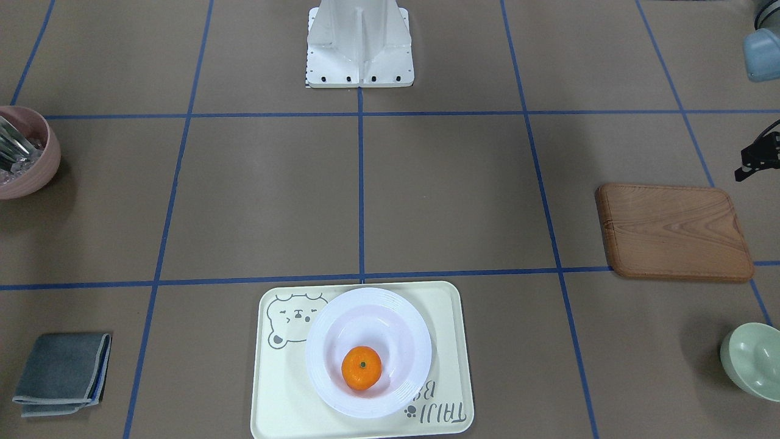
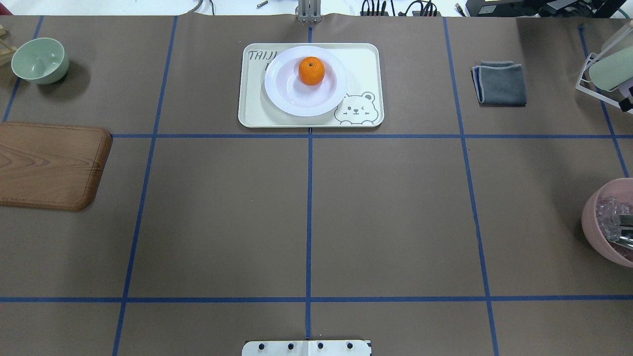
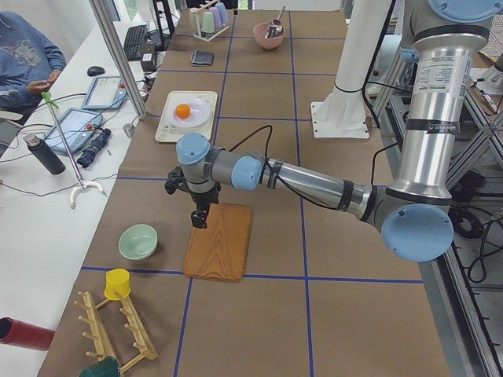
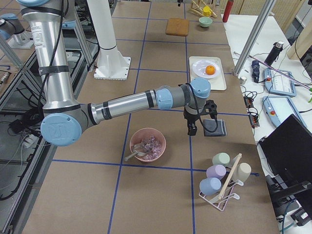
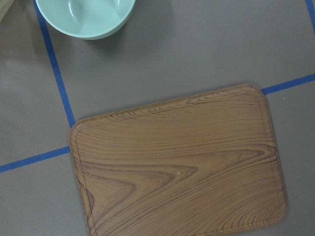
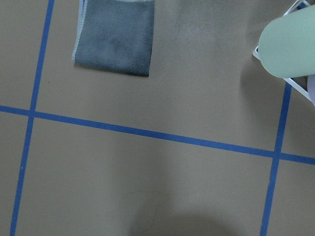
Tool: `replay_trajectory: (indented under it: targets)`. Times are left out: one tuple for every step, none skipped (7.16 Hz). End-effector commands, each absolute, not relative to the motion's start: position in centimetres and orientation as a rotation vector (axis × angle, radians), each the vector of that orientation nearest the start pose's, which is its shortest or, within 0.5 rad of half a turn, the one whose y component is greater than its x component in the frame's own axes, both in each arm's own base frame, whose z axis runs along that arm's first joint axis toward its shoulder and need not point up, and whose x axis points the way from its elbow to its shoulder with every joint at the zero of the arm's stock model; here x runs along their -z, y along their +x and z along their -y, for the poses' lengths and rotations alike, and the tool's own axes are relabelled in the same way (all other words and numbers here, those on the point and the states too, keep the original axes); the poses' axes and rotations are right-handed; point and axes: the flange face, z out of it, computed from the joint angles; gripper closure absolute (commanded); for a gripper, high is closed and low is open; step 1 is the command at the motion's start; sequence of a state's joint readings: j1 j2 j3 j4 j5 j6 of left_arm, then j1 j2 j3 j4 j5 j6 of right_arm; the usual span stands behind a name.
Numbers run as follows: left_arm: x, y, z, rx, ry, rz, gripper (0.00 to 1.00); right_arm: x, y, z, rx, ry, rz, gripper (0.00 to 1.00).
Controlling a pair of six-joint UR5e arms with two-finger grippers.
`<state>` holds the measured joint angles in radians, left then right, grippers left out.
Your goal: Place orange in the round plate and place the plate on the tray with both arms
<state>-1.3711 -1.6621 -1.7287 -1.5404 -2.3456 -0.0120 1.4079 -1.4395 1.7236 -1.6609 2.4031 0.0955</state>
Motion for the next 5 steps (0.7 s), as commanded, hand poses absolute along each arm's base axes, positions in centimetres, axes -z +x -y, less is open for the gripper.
replay_trajectory:
  targets:
    - [-54.58,4.32,53.43,-0.264,0.120,-0.781,0.02,-52.11,-3.50,54.34,0.159,0.070,0.852,0.00]
    - [-54.71,4.38,53.46,-0.256,0.110,-0.789,0.02,-52.38,-3.83,54.64,0.169,0.062,0.856,0.00]
    - [-54.82,4.39,53.44,-0.251,0.103,-0.790,0.02,-52.58,-3.99,54.59,0.171,0.056,0.867,0.00]
    - [-54.98,4.38,53.39,-0.250,0.100,-0.790,0.02,-52.64,-3.92,54.42,0.171,0.059,0.862,0.00]
    - [-54.87,4.38,53.40,-0.251,0.105,-0.790,0.02,-52.77,-3.93,54.43,0.163,0.052,0.863,0.00]
